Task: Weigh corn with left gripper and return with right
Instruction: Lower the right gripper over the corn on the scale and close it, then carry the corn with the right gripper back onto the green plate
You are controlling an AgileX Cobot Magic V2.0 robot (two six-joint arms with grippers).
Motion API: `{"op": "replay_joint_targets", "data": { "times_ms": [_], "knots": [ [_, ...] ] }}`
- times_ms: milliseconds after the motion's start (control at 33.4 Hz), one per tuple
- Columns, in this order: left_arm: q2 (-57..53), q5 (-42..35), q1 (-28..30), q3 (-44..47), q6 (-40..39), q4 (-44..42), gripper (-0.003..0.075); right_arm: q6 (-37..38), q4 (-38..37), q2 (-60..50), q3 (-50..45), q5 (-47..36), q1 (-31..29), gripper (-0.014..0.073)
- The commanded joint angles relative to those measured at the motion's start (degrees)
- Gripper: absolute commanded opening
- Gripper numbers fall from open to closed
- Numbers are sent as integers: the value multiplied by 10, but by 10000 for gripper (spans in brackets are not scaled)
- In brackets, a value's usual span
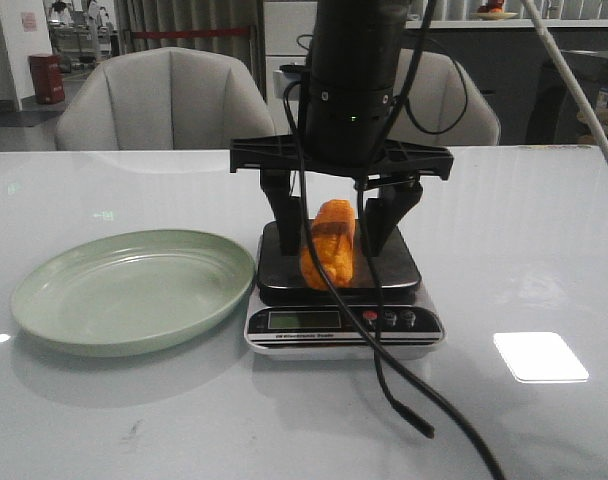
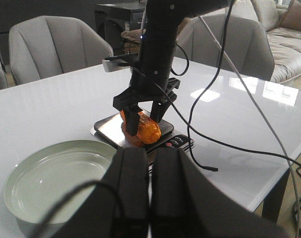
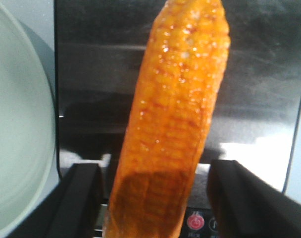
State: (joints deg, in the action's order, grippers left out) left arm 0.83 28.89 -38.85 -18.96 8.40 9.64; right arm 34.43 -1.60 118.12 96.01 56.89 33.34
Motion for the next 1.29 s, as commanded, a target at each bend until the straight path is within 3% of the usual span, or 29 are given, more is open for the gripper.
{"op": "replay_joint_targets", "data": {
  "times_ms": [0, 120, 209, 419, 748, 868, 1107, 1256],
  "knots": [
    [7, -39, -3, -16, -1, 5, 114, 2, -5, -32, 19, -10, 0, 377],
    [7, -39, -3, -16, -1, 5, 114, 2, 8, -32, 32, -8, 2, 218],
    [7, -39, -3, -16, -1, 5, 114, 2, 26, -32, 51, -9, 8, 161],
    [7, -39, -3, -16, -1, 5, 114, 2, 85, -32, 81, -62, 47, 155],
    [7, -39, -3, -16, -1, 5, 114, 2, 93, 10, 81, -130, 117, 158],
    [7, -39, -4, -16, -1, 5, 114, 2, 125, 28, 81, -148, 121, 232],
    [7, -39, -5, -16, -1, 5, 114, 2, 142, 38, 81, -178, 118, 499],
    [7, -39, -5, -16, -1, 5, 114, 2, 142, 37, 90, -181, 108, 524]
  ]
}}
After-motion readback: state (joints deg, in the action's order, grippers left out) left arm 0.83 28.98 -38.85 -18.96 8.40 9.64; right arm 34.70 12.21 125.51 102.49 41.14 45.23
